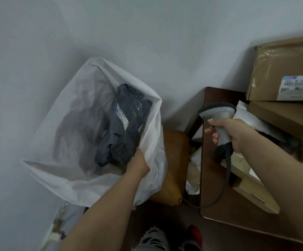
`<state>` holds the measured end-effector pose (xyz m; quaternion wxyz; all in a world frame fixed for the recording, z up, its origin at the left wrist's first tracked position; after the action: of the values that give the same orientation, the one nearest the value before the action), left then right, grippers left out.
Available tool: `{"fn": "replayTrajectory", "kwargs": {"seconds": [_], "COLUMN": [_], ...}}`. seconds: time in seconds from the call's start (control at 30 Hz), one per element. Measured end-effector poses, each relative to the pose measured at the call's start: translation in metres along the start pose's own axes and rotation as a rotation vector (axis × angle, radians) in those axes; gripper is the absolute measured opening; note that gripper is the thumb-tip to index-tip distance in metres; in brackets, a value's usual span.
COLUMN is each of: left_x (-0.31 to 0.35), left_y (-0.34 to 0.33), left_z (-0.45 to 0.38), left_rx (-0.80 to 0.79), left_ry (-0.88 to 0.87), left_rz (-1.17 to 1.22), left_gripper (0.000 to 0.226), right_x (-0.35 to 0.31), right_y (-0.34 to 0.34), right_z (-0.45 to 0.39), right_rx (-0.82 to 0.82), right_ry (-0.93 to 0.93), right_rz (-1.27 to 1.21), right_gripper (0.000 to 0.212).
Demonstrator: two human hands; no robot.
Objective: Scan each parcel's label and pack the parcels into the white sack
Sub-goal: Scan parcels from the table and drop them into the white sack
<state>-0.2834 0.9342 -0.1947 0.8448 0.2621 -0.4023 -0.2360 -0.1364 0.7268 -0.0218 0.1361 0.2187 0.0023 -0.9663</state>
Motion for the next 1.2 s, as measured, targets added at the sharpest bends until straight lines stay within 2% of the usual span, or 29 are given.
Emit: {"fn": "replayTrajectory", "kwargs": {"seconds": [0.07, 0.17, 0.23, 0.37, 0.47, 0.6, 0.7, 0.9, 1.0, 1.2], "left_x": [0.012, 0.05, 0.072, 0.078, 0.085, 0.113, 0.134, 0.189, 0.213, 0.264], "left_y": [0.006, 0.02, 0.025, 0.02, 0.019, 0.027, 0.021, -0.034, -0.073, -0.15], "left_z": [0.0, 0.006, 0.012, 0.018, 0.027, 0.045, 0.06, 0.118, 0.147, 0.185], "left_rx": [-0.016, -0.084, -0.154, -0.21, -0.121, 0.039, 0.126, 0.28, 0.249, 0.054], "left_ry": [-0.125, -0.359, -0.439, -0.396, -0.336, -0.356, -0.365, -0.438, -0.445, -0.524], "left_rz": [0.033, 0.166, 0.235, 0.073, 0.031, -0.012, -0.036, 0.007, -0.016, -0.134], "left_gripper": [0.089, 0.085, 0.085, 0.094, 0.103, 0.093, 0.086, 0.057, 0.04, 0.027], "right_x": [0.001, 0.001, 0.0, 0.002, 0.009, 0.022, 0.034, 0.081, 0.114, 0.179], "right_y": [0.007, 0.015, 0.019, 0.033, 0.051, 0.077, 0.099, 0.166, 0.207, 0.29], "right_z": [-0.001, 0.001, 0.005, 0.019, 0.029, 0.047, 0.063, 0.094, 0.106, 0.124], "right_rx": [0.0, -0.002, -0.016, -0.054, -0.089, -0.174, -0.238, -0.323, -0.353, -0.313], "right_ry": [0.007, 0.02, 0.038, 0.066, 0.08, 0.064, 0.065, 0.033, 0.061, 0.104], "right_rz": [-0.014, -0.02, -0.022, -0.039, -0.051, -0.073, -0.071, 0.102, 0.272, 0.427], "right_gripper": [0.01, 0.011, 0.009, 0.007, 0.011, 0.017, 0.014, 0.016, 0.016, 0.02]}}
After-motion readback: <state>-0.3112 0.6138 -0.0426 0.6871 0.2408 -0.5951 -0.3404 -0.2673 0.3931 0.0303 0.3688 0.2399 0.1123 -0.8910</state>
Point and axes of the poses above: each hand's wrist, its own z-axis away from the middle knuckle, its own y-axis out of the back of the hand, x = y × z, the point moved 2 cm from there along -z, towards the middle knuckle, and after that the axes turned 15 degrees about -y, right-handed, at the moved point
